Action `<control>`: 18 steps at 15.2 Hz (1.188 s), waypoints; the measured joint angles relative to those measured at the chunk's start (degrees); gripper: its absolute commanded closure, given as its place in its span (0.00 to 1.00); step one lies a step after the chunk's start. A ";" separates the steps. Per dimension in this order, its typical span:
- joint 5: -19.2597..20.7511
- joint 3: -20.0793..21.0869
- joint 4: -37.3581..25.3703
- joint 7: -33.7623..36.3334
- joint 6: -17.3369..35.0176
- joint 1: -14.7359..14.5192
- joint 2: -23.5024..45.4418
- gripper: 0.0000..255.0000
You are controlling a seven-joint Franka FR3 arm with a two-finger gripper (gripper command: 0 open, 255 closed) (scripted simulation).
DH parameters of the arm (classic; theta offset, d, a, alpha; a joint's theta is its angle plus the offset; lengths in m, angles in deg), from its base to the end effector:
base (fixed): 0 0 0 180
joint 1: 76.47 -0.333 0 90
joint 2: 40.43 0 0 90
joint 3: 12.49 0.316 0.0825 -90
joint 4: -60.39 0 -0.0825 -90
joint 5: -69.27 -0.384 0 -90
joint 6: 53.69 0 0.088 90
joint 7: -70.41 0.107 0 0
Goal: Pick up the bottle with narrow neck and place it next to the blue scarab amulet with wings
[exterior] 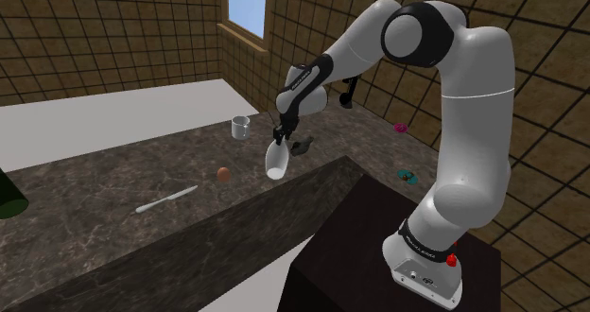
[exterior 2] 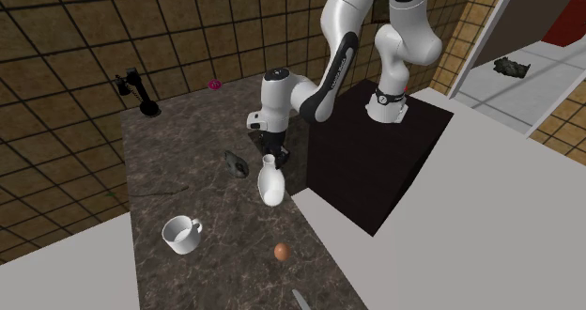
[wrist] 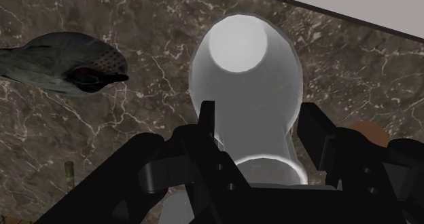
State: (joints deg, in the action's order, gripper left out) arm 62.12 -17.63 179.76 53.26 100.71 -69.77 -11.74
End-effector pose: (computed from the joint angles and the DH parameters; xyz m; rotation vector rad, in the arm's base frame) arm 0.5832 -0.1259 0.1929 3.1251 -0.0053 0.1802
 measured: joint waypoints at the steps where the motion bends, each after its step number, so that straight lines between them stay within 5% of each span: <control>1: 0.00 0.00 0.01 0.00 0.01 0.00 0.00 1.00; 18: 2.03 -1.47 0.13 1.59 -8.99 -1.08 -9.08 1.00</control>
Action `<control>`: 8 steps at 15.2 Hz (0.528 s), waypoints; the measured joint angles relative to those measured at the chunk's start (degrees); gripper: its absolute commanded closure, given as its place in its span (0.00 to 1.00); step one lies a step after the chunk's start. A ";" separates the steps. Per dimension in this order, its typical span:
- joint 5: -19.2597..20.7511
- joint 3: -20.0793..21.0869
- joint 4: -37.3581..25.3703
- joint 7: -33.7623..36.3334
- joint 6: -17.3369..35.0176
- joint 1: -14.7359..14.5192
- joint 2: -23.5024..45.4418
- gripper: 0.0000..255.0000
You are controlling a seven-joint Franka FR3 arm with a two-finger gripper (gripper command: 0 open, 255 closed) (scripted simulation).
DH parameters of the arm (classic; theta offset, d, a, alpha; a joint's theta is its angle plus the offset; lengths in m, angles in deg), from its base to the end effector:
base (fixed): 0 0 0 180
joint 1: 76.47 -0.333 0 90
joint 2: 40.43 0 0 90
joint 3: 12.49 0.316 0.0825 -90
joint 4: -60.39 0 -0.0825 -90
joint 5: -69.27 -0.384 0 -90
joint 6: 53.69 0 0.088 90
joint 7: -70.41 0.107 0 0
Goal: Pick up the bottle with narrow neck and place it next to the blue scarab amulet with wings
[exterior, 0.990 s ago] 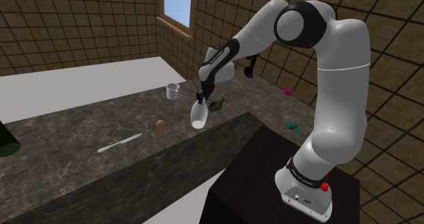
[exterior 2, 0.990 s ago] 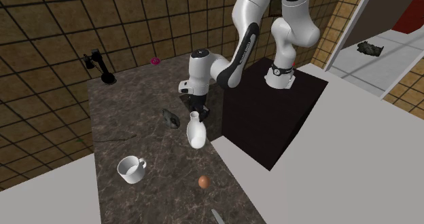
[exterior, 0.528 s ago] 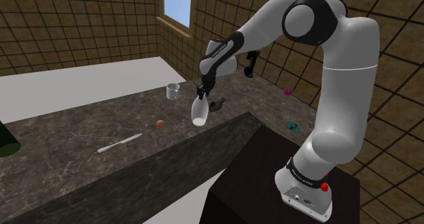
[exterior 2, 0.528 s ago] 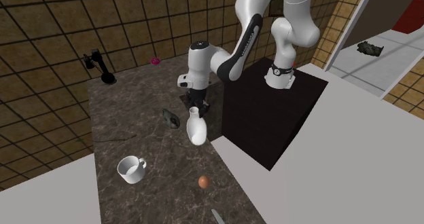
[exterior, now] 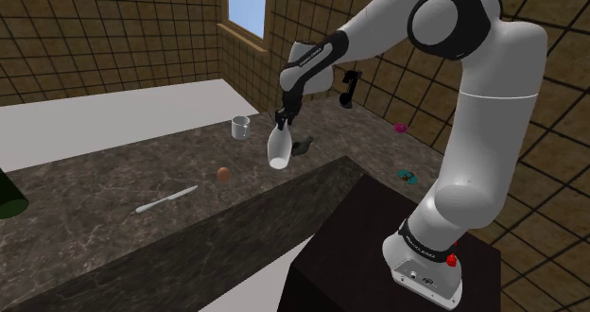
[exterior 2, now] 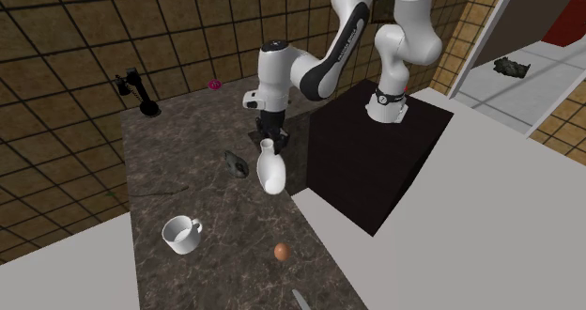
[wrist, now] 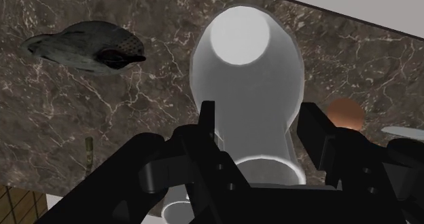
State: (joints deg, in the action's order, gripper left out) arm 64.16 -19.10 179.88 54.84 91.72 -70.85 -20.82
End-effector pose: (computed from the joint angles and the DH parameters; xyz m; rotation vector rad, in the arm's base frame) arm 0.5834 -0.1259 0.2714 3.1253 -0.0054 0.1784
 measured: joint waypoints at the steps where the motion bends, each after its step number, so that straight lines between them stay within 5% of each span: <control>1: 0.11 -0.07 -0.15 0.06 -0.65 -0.02 -0.51 1.00; 8: 1.04 -0.48 -1.14 0.77 -5.26 -0.34 -4.17 1.00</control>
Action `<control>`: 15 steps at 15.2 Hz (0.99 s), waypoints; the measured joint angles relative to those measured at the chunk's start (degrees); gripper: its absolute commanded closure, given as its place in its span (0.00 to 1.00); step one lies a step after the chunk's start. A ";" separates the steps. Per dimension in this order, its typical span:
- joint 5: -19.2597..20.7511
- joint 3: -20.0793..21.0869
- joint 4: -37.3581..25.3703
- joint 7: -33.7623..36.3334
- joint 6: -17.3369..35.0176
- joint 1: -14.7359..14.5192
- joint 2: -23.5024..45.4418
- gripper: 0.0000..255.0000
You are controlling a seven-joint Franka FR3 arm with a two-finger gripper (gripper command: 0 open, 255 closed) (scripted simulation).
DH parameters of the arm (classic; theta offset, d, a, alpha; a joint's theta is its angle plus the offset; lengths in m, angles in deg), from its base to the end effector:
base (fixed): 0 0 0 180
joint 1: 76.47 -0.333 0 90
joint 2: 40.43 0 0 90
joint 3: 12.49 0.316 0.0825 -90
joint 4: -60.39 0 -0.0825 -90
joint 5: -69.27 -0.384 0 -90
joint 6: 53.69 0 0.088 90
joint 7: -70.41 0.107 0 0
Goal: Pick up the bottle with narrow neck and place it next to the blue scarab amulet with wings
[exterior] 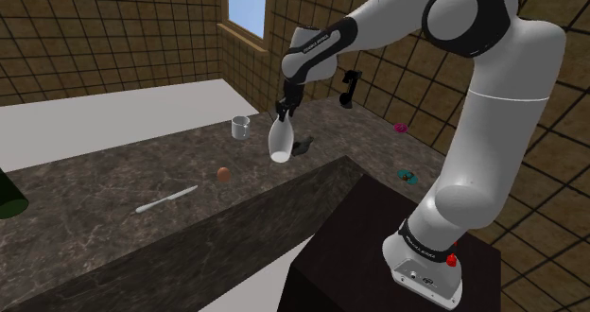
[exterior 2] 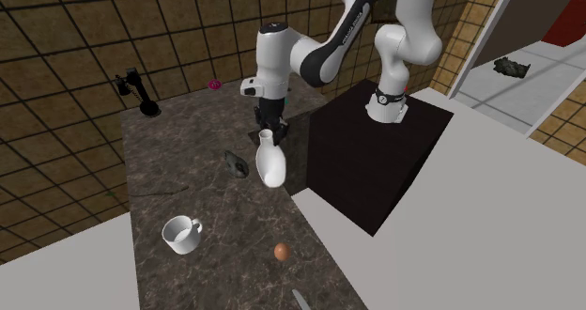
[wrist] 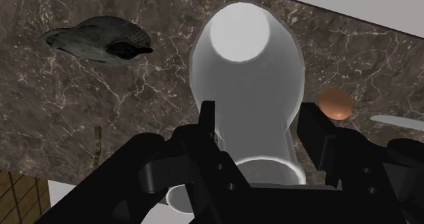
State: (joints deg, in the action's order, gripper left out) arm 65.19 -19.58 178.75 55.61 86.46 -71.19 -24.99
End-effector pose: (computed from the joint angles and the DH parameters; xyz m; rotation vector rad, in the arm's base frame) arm 0.5838 -0.1259 0.3140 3.1255 -0.0053 0.1786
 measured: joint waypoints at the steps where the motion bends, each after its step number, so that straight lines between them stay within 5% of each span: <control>1: 0.12 -0.06 -0.06 0.05 -0.59 -0.01 -0.52 1.00; 15: 1.51 -0.44 -3.93 1.15 -10.08 -0.34 -6.22 1.00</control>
State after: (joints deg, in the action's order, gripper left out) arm 66.70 -20.02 174.82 56.75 76.38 -71.53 -31.21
